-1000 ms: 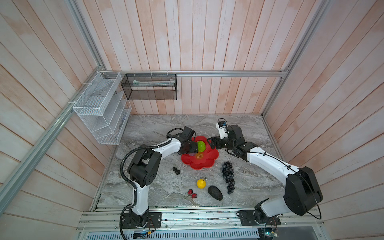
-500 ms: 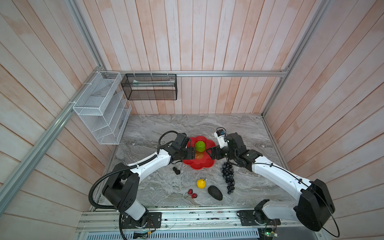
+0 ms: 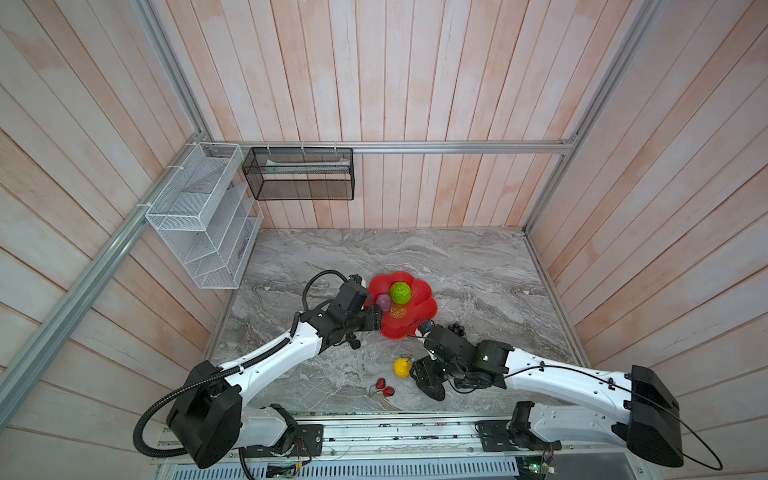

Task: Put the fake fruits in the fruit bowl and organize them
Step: 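Reach the right gripper down to the dark avocado and grasp it, then carry the avocado into the red bowl and release it while the left gripper hovers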

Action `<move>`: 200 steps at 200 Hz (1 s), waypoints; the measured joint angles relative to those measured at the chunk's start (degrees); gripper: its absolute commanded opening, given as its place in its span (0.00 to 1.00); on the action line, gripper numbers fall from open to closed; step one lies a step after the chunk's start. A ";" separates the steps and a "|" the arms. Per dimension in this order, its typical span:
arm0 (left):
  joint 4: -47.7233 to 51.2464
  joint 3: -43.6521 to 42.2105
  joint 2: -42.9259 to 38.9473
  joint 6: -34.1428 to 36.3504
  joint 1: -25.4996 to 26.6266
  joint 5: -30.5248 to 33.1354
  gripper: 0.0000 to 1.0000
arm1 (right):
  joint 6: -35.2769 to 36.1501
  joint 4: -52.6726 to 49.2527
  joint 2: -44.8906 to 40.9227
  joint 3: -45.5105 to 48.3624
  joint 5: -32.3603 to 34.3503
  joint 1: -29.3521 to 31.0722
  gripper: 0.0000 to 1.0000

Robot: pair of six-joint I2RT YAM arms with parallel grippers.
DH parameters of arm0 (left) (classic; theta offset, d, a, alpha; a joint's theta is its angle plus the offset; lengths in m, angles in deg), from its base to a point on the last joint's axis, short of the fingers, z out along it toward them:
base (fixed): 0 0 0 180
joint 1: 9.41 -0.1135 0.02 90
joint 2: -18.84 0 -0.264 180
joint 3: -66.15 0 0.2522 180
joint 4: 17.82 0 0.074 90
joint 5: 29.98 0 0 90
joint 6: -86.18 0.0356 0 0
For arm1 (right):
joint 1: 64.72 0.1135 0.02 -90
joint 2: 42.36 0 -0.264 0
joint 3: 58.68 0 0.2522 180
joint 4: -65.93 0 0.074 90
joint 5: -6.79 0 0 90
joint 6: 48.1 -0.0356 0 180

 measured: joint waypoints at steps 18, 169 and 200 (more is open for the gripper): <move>-0.35 1.01 0.76 0.09 -0.11 0.15 0.77 | -1.33 -1.75 1.44 0.37 0.42 0.22 0.83; -1.92 0.57 1.97 0.13 -3.17 -1.29 0.77 | -1.66 3.43 5.53 6.49 -2.40 0.48 0.45; -1.95 0.39 1.81 0.11 -3.45 -0.87 0.77 | -1.27 -1.16 1.99 1.33 -2.40 -2.51 0.44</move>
